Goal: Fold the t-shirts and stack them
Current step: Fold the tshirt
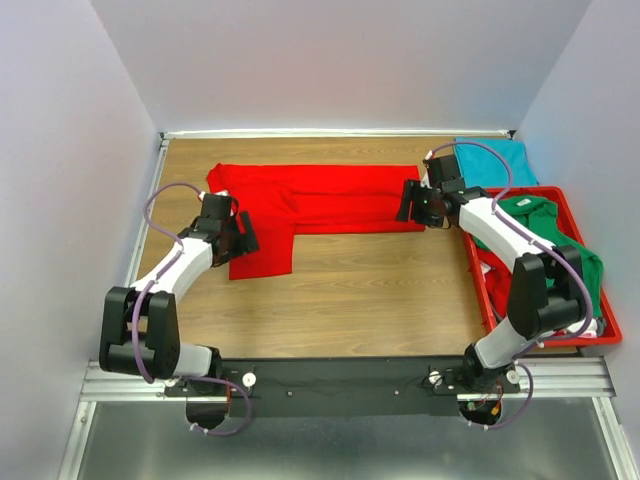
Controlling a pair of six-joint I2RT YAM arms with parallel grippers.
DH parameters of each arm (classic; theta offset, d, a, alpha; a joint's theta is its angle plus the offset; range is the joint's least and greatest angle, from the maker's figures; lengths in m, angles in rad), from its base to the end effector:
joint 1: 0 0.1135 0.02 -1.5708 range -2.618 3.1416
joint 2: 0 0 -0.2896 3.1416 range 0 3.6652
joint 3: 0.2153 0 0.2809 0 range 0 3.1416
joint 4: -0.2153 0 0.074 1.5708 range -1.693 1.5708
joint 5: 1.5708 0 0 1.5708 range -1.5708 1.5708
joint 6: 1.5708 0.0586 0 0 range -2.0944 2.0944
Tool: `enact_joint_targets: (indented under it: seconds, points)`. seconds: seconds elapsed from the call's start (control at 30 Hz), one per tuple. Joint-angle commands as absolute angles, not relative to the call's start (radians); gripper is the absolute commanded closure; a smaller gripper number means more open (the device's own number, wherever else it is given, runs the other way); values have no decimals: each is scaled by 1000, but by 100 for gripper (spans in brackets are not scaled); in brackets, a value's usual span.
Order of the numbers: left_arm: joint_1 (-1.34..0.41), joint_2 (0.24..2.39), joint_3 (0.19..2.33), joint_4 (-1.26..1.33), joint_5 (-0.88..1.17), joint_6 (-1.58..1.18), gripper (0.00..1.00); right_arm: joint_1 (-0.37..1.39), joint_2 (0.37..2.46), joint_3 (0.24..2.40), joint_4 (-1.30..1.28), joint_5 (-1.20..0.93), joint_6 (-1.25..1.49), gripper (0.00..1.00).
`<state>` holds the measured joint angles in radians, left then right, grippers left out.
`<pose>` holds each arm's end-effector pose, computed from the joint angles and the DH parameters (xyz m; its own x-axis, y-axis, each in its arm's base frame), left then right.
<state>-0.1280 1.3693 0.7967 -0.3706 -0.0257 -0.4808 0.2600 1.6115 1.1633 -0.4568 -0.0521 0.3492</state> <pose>0.3008 -0.0372 0.1917 -0.7639 -0.3678 -0.5302 -0.2714 0.9286 -0.2531 0.3732 0.1024 0.2338 -0.8126 0.1374 -0.5664 -0.0104 0.9682 0.2498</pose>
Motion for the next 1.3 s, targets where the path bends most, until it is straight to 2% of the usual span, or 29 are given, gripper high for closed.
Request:
enact_joint_targets:
  seconds: [0.0, 0.07, 0.2, 0.37, 0.47, 0.5, 0.57, 0.6, 0.63, 0.9, 1.03, 1.27]
  points:
    - [-159, 1397, 785, -413, -80, -491, 14, 256, 1568, 1138, -426, -103, 364, 29]
    - [-176, 1427, 787, -419, -109, -497, 18, 256, 1565, 1129, -420, -100, 359, 29]
    - [-201, 1482, 790, -420, -120, -502, 33, 256, 1566, 1117, -414, -101, 353, 29]
    - [-218, 1534, 787, -413, -127, -508, 42, 256, 1565, 1098, -403, -97, 344, 29]
    - [-224, 1555, 785, -407, -133, -512, 56, 256, 1562, 1095, -400, -87, 341, 29]
    - [-225, 1557, 787, -407, -140, -514, 69, 256, 1562, 1094, -397, -86, 341, 29]
    - [-227, 1568, 792, -410, -146, -515, 82, 255, 1560, 1094, -396, -84, 336, 29]
    - [-230, 1572, 796, -411, -150, -517, 94, 256, 1560, 1092, -394, -83, 334, 29]
    - [-230, 1574, 802, -417, -152, -517, 99, 256, 1559, 1092, -393, -81, 334, 29]
    - [-232, 1563, 997, -486, -268, -482, 100, 255, 1548, 1085, -393, -81, 327, 29]
    - [-232, 1690, 1225, -506, -365, -451, 100, 258, 1546, 1083, -390, -78, 327, 29]
    - [-232, 1925, 1558, -489, -382, -413, 100, 256, 1543, 1075, -390, -64, 321, 29]
